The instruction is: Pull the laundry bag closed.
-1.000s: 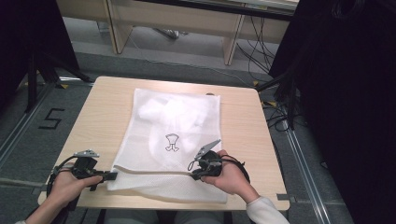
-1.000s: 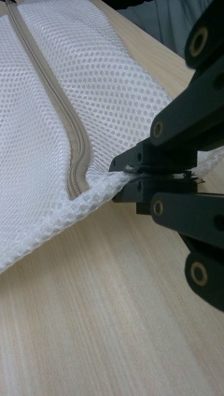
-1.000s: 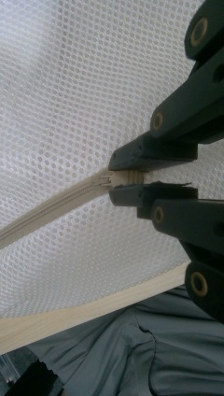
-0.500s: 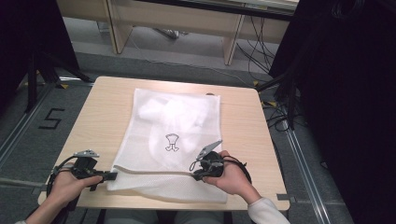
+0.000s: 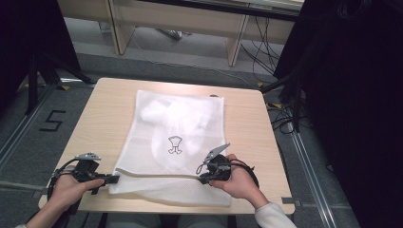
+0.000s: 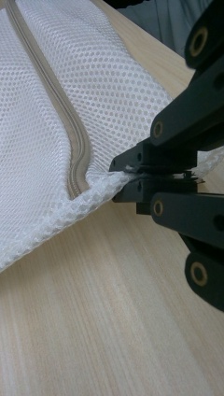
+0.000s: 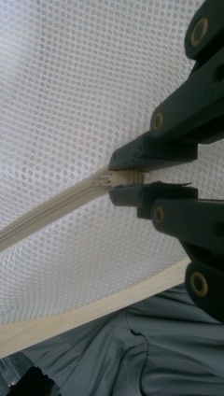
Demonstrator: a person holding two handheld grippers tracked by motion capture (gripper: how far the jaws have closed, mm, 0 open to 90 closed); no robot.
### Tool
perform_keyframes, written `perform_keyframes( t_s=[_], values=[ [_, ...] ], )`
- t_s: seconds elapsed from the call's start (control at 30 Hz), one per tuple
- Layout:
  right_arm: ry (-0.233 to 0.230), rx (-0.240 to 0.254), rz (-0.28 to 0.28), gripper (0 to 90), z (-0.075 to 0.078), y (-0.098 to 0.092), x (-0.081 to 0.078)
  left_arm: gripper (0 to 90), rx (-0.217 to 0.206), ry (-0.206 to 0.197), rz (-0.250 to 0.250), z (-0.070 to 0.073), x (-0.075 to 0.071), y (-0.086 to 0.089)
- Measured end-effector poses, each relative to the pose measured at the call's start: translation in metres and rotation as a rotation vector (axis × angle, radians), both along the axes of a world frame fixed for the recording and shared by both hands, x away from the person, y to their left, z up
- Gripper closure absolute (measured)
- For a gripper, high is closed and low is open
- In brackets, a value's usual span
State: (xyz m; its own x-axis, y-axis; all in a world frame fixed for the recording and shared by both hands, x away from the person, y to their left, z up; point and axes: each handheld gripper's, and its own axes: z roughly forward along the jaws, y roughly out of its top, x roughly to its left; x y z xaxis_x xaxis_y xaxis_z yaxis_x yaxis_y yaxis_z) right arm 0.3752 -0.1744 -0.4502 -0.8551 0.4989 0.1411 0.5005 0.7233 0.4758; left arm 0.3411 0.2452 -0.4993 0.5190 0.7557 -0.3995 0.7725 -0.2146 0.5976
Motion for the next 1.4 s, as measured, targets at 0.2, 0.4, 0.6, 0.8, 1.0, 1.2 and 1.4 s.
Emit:
perform_keyframes(
  t_s=[0.2, 0.4, 0.6, 0.8, 1.0, 1.2, 1.4],
  values=[
    [0.000, 0.006, 0.002, 82.5, 0.000, -0.002, 0.000, 85.9, 0.000, 0.000, 0.000, 0.000, 0.000, 0.000],
    [0.001, 0.000, -0.008, 82.5, 0.001, -0.003, -0.001, 85.9, 0.001, -0.001, 0.001, 0.000, 0.000, 0.000],
    [-0.003, 0.008, -0.004, 82.6, 0.001, -0.007, -0.001, 85.9, -0.002, -0.001, 0.001, 0.000, 0.000, 0.000],
    [-0.004, 0.003, -0.008, 82.6, 0.001, -0.011, -0.002, 85.9, 0.000, -0.001, 0.000, 0.000, 0.000, 0.000],
    [-0.005, 0.009, -0.007, 82.5, 0.001, -0.013, -0.001, 85.9, 0.000, -0.001, 0.000, 0.000, 0.000, 0.000],
    [0.001, 0.015, -0.021, 82.5, 0.000, -0.015, -0.002, 85.9, 0.001, 0.000, 0.000, 0.000, 0.000, 0.000],
    [0.003, 0.011, -0.024, 82.6, 0.000, -0.018, -0.003, 85.9, 0.001, 0.000, 0.002, 0.000, 0.000, 0.000]
  ],
)
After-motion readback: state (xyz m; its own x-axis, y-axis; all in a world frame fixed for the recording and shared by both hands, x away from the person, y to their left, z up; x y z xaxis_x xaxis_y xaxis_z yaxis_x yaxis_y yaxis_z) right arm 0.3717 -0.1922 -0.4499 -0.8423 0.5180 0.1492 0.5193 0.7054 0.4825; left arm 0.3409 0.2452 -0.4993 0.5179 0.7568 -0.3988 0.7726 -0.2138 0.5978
